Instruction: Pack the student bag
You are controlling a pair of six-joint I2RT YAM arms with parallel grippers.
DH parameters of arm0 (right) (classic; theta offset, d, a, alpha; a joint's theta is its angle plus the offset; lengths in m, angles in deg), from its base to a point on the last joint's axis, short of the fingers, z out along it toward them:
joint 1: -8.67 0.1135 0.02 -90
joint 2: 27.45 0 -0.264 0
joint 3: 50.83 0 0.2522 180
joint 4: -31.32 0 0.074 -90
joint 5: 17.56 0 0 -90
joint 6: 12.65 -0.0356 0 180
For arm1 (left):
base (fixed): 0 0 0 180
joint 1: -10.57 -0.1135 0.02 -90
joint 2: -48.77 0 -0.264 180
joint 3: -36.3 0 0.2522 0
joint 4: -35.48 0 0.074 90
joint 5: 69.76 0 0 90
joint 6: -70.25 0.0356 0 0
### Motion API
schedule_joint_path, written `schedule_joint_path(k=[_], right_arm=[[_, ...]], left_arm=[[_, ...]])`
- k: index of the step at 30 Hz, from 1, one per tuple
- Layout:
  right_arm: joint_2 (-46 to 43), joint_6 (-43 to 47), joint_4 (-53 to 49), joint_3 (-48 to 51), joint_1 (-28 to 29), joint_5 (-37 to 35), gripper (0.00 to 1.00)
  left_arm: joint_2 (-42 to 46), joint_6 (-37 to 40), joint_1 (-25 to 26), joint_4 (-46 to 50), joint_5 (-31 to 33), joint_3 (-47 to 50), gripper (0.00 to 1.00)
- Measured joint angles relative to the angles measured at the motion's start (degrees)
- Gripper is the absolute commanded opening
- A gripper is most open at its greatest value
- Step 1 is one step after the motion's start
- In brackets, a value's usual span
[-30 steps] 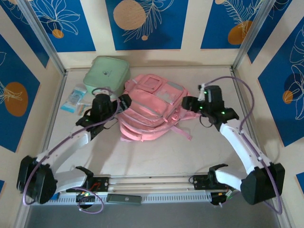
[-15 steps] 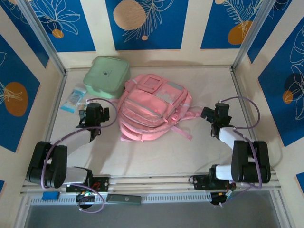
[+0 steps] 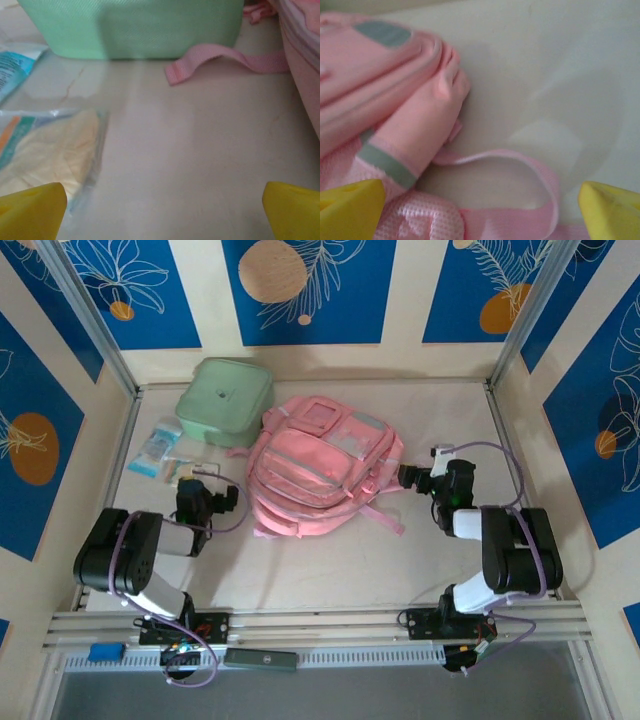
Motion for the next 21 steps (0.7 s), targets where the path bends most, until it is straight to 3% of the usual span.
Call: schedule_joint_path(k=[6, 21], right_arm=[[0.17, 0.85, 2.19, -0.02, 0.81, -0.48, 0.99], [0.17, 1.03, 2.43, -0.04, 0.81, -0.44, 0.99]], left_arm=[[0.0, -1.7, -2.4, -1.95, 0.35, -3.21, 1.0], [0.0, -2.29, -2.54, -1.95, -1.11, -3.21, 0.99]])
